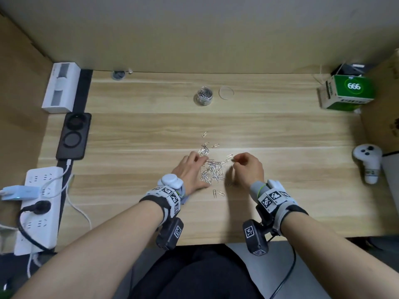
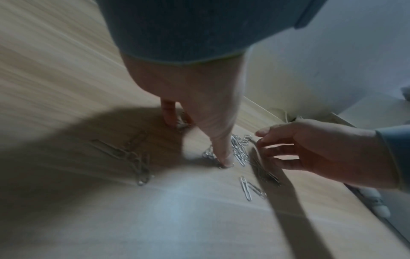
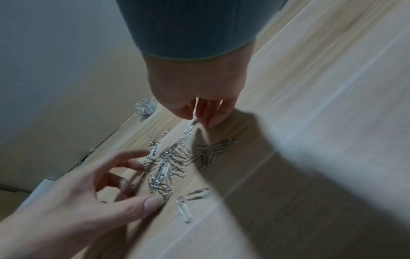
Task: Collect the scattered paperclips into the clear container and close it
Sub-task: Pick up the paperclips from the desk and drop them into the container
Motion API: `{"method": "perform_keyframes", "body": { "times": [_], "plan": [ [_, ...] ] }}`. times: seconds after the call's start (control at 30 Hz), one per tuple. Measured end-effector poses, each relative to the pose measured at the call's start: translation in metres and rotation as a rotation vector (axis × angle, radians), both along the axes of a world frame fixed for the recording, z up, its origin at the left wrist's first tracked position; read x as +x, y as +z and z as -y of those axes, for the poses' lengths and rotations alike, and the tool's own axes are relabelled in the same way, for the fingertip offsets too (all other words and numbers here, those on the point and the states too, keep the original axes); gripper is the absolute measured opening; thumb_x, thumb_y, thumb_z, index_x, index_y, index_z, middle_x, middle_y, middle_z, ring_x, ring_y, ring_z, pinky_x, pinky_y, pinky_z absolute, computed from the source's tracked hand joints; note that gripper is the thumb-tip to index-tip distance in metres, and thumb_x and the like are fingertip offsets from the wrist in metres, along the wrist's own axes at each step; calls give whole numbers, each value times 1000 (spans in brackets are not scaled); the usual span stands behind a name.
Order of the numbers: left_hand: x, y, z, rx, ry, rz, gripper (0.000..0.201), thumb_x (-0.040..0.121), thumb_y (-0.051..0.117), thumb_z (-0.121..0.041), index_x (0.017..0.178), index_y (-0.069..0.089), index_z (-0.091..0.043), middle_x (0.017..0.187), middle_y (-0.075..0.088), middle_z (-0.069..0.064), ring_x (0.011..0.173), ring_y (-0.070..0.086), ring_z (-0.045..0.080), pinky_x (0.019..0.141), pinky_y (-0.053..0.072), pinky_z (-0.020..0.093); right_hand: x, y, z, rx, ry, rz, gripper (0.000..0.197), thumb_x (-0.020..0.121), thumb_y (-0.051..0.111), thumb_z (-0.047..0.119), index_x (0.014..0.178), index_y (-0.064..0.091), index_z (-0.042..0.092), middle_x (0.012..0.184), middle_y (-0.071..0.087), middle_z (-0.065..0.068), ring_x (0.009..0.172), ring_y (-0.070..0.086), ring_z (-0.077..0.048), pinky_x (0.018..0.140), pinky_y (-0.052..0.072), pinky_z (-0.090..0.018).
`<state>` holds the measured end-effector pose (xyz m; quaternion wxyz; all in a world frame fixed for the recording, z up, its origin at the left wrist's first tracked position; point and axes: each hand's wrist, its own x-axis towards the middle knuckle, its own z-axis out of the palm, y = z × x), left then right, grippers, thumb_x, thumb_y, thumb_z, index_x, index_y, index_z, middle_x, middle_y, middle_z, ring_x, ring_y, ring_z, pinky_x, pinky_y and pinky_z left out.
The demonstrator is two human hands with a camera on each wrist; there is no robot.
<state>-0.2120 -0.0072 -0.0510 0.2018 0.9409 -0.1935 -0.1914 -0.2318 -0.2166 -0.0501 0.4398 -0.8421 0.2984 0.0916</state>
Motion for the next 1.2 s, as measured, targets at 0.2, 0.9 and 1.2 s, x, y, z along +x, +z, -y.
{"method": "perform_keyframes", "body": {
  "times": [0.2,0.9,1.2],
  "plan": [
    [12,-6,22,-12,70,-22,41,75,74,-47,106,53,-29,110,47,-1,102,46,20,69,35,29,-26,-14,20,-2,-44,12,14,73,72,28,87,69,27,91,73,5,88,69,-19,89,54,-38],
    [43,-2,-5,-127,302,-116,11,79,74,-28,73,68,-21,77,71,-2,79,64,20,74,51,32,17,-12,-38,-207,438,14,14,79,74,34,86,66,25,99,59,2,93,60,-22,75,42,-29],
    [84,18,3,-279,398,-144,9,76,78,-21,71,70,-20,62,65,-7,64,63,14,69,54,29,48,-7,-19,-85,372,-60,8,73,75,27,73,69,22,72,71,10,74,66,-11,70,52,-27]
  ]
}}
